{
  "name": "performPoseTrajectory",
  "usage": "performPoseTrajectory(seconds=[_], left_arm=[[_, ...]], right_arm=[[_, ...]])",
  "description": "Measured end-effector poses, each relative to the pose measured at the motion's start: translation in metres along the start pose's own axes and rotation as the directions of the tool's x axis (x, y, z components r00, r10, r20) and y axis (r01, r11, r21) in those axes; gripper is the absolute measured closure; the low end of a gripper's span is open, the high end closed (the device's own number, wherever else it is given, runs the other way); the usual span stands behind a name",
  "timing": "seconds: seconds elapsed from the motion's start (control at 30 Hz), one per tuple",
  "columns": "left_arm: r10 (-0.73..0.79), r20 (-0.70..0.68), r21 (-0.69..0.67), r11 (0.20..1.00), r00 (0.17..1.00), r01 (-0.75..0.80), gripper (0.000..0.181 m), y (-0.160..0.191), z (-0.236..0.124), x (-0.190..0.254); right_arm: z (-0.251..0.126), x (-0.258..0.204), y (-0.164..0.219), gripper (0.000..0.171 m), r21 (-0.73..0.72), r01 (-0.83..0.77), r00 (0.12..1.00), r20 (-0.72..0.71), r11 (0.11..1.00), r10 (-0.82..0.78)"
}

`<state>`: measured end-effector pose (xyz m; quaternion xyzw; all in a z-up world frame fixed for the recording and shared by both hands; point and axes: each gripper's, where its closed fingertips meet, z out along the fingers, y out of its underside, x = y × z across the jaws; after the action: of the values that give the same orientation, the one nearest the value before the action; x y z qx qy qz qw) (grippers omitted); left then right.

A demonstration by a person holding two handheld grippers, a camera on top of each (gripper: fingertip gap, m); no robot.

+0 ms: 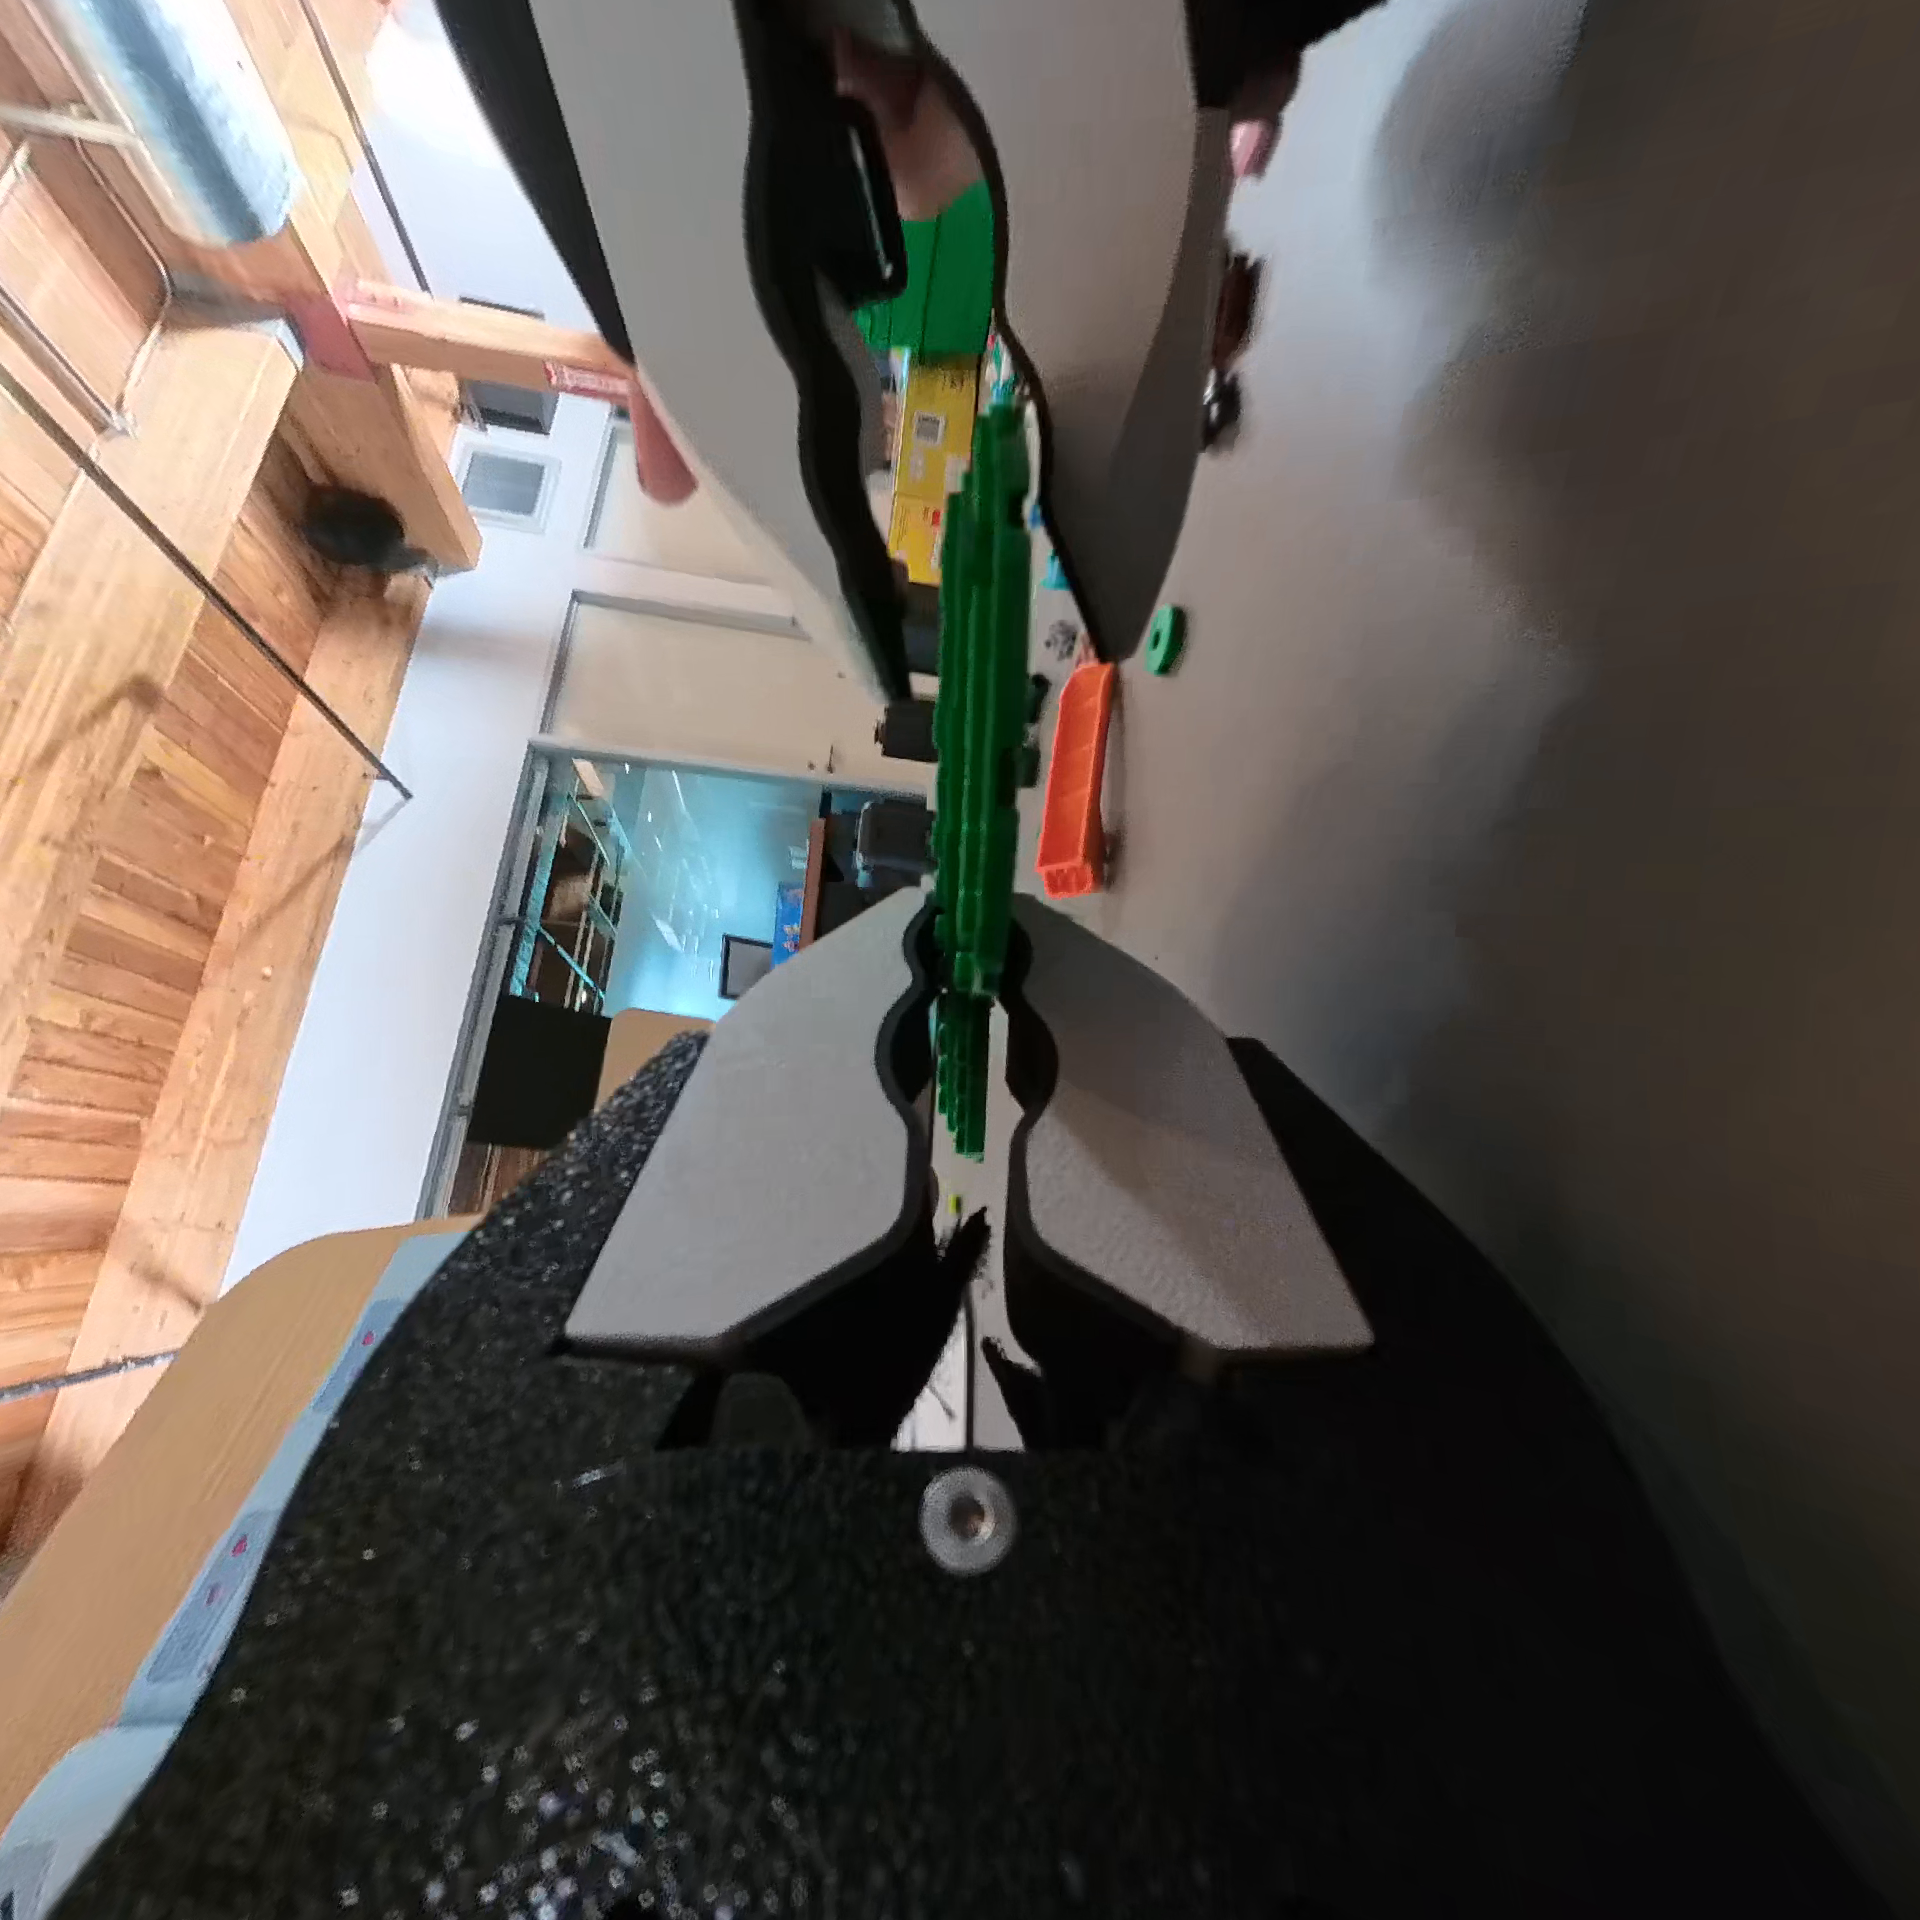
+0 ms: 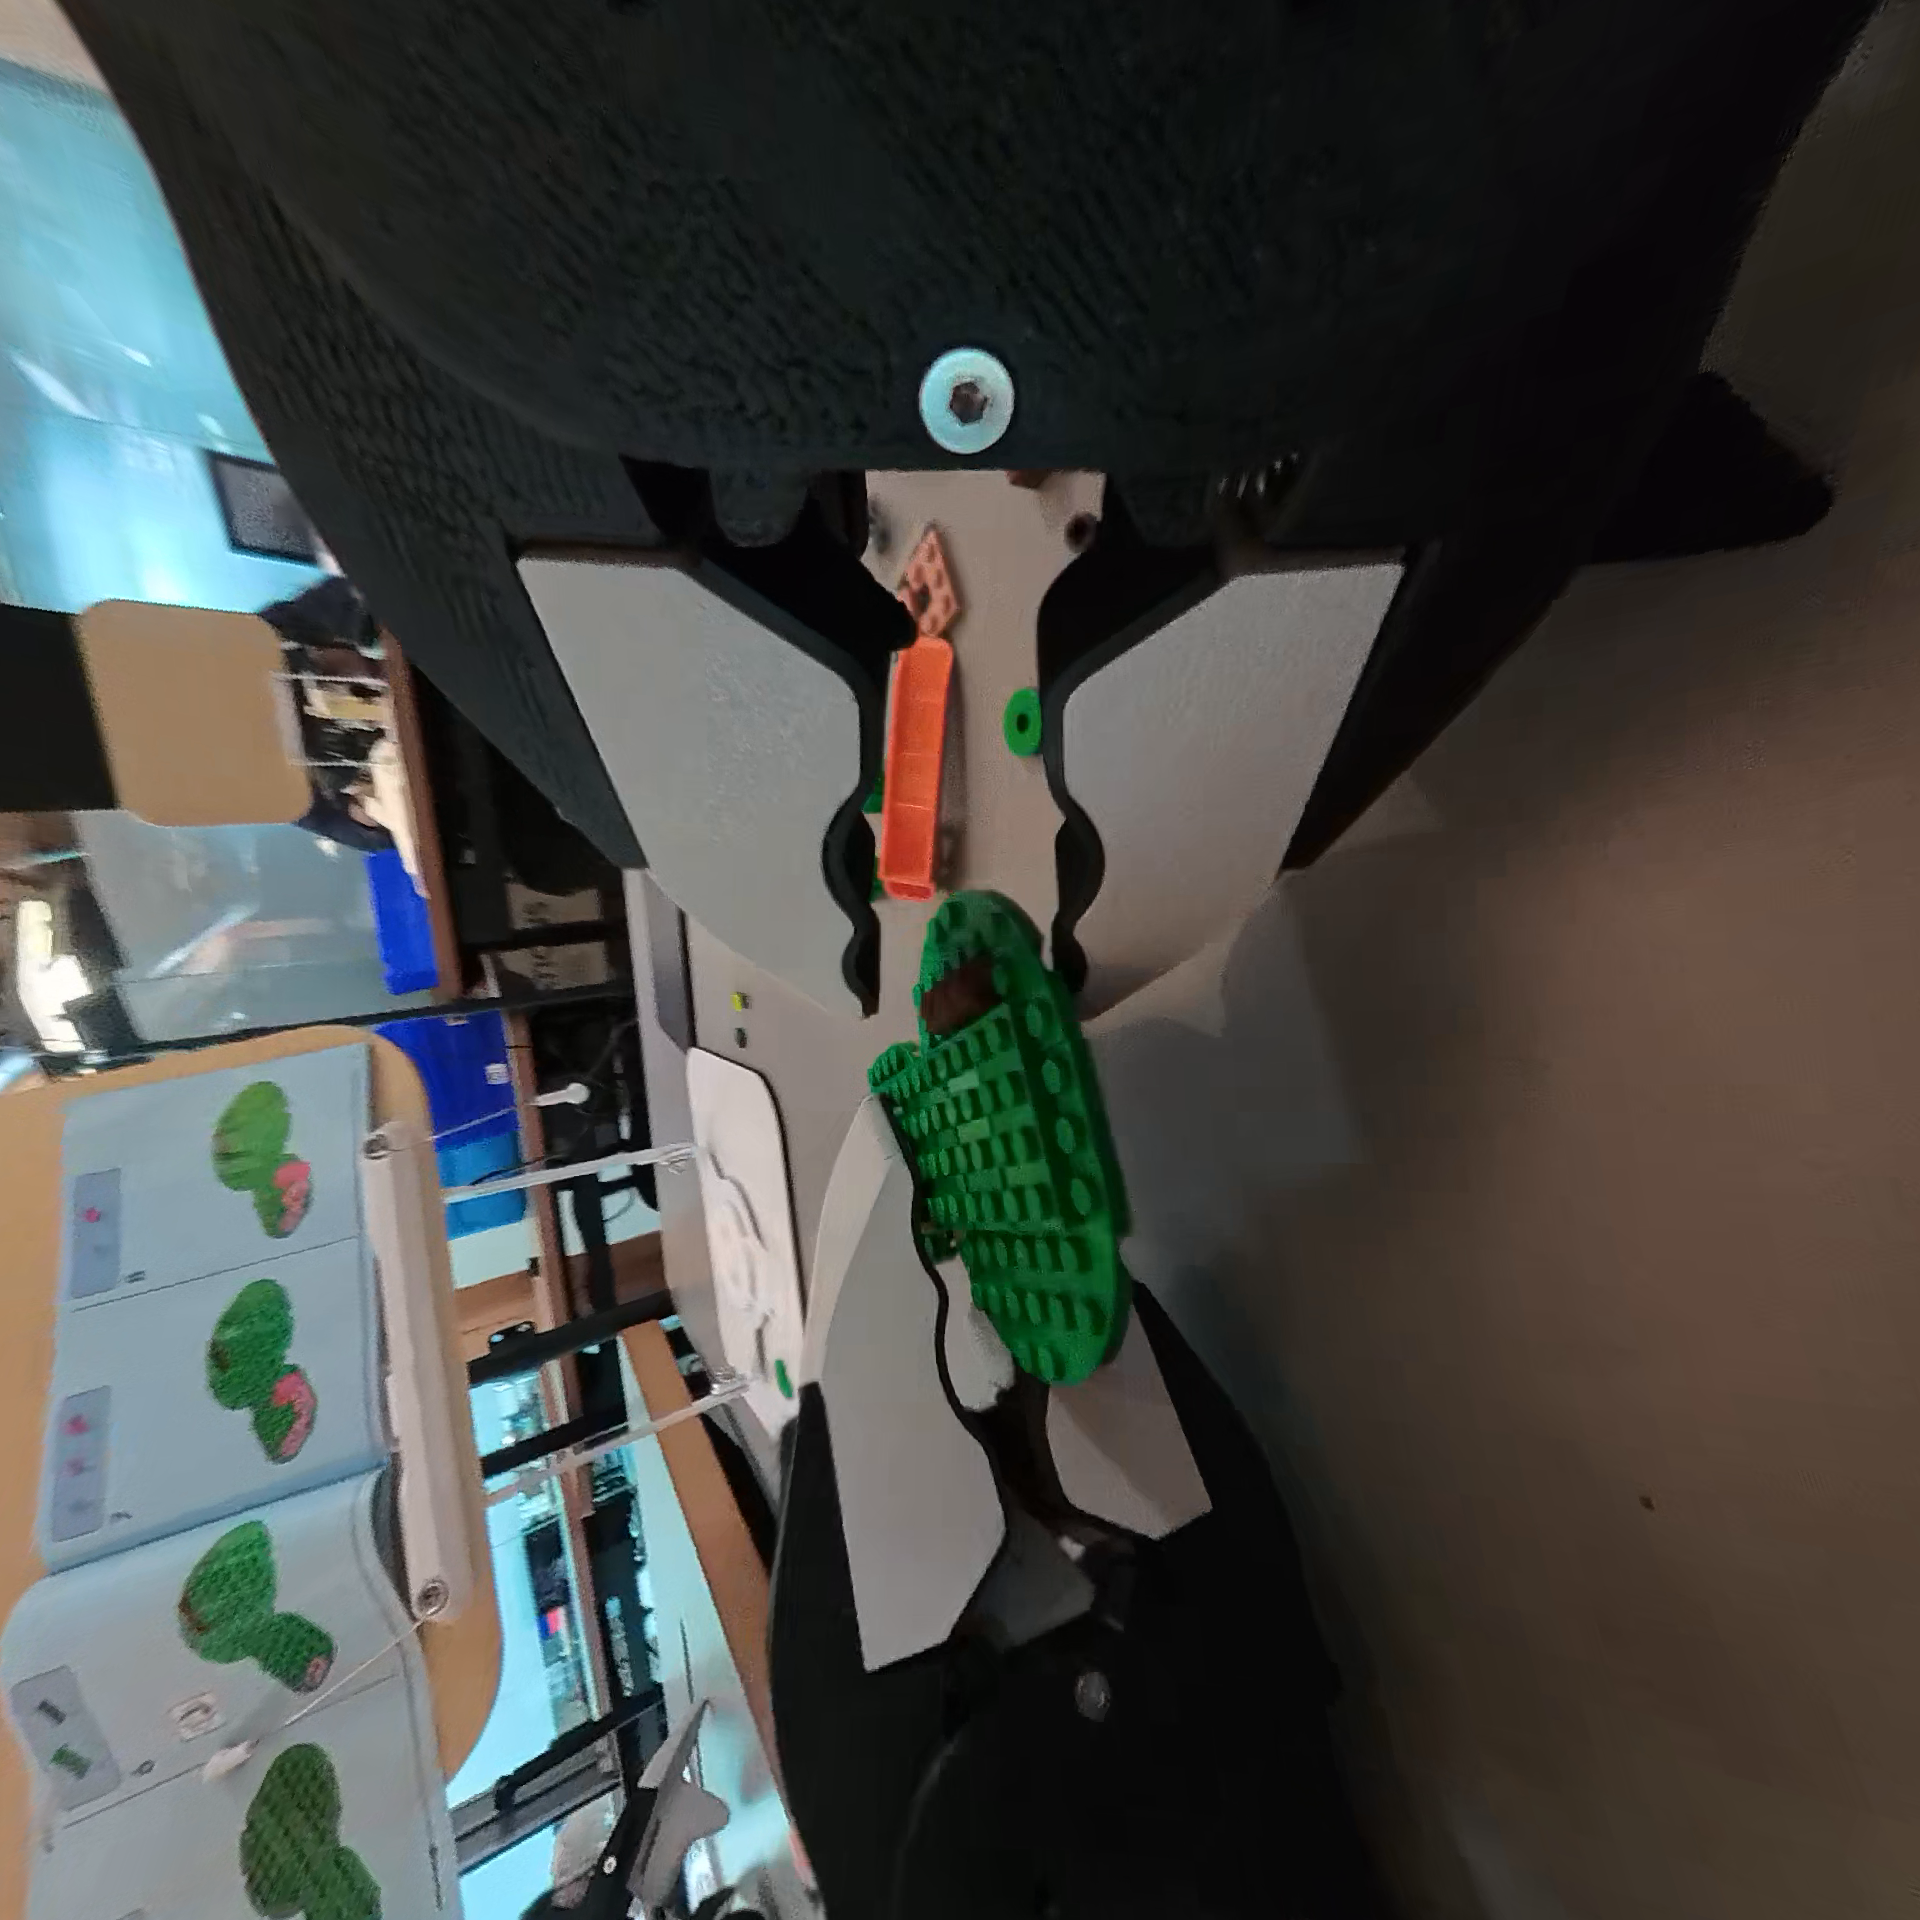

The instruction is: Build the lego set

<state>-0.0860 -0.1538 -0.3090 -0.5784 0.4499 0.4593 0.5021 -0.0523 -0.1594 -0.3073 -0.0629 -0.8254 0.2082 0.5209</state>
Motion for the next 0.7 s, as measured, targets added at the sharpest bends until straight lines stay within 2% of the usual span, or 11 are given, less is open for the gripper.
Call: performPoseTrajectory(seconds=[0.13, 0.3, 0.7], left_arm=[[0.019, -0.016, 0.039, 0.999, 1.0, -0.019, 0.172, -0.007, -0.002, 0.004], [0.037, -0.024, 0.047, 0.998, 0.999, -0.036, 0.172, -0.009, -0.002, 0.006], [0.03, -0.037, 0.054, 0.998, 0.999, -0.028, 0.172, -0.011, -0.003, 0.008]], right_arm=[[-0.001, -0.006, -0.004, 0.14, 0.034, -0.046, 0.998, 0.052, 0.998, 0.044], [0.001, -0.016, -0.001, 0.147, 0.005, -0.055, 0.992, 0.118, 0.998, 0.054], [-0.002, -0.018, -0.002, 0.148, 0.006, -0.028, 0.991, 0.129, 1.0, 0.027]])
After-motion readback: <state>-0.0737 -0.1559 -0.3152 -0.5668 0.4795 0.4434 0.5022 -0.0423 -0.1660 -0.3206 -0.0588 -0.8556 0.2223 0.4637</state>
